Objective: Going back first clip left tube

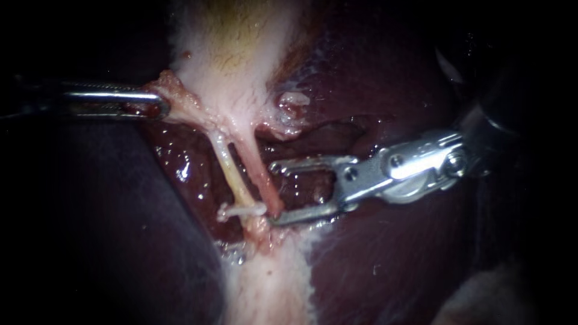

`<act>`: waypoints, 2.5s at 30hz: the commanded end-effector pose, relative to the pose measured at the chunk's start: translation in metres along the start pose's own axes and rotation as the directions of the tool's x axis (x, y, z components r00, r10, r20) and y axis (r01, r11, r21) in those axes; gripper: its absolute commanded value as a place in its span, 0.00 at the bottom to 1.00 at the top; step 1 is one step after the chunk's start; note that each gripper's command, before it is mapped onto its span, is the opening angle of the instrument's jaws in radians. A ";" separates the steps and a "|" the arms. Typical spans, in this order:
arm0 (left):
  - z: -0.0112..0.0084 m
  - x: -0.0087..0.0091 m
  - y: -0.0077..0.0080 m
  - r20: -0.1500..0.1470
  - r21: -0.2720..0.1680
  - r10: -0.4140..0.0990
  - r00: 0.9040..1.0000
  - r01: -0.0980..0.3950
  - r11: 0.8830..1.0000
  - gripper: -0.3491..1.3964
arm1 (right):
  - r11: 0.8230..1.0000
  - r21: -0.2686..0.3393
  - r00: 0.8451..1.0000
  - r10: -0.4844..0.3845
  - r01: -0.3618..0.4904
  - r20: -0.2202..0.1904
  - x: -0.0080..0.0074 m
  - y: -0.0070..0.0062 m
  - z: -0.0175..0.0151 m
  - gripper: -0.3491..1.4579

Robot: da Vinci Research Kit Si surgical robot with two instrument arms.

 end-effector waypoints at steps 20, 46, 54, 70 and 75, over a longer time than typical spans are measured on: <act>0.0000 0.0000 0.0000 -0.001 0.003 0.000 1.000 0.000 1.000 0.00 | 0.999 0.038 1.000 -0.022 0.022 -0.004 -0.0006 -0.0011 -0.0081 0.47; 0.0017 -0.0005 -0.0007 -0.001 0.012 0.004 1.000 -0.004 1.000 0.00 | 0.999 0.039 1.000 -0.019 0.019 -0.005 -0.0006 -0.0008 -0.0089 0.47; 0.0040 -0.0012 -0.0016 0.001 0.021 0.009 1.000 -0.009 1.000 0.00 | 0.999 0.039 1.000 -0.019 0.019 -0.005 -0.0006 -0.0007 -0.0090 0.47; 0.0069 -0.0016 -0.0025 0.015 0.024 0.012 1.000 -0.013 1.000 0.00 | 0.999 0.040 1.000 -0.019 0.019 -0.005 -0.0006 -0.0008 -0.0092 0.47; 0.0071 -0.0017 -0.0026 0.015 0.024 0.019 1.000 -0.019 1.000 0.00 | 0.999 0.040 1.000 -0.019 0.019 -0.005 -0.0006 -0.0008 -0.0092 0.47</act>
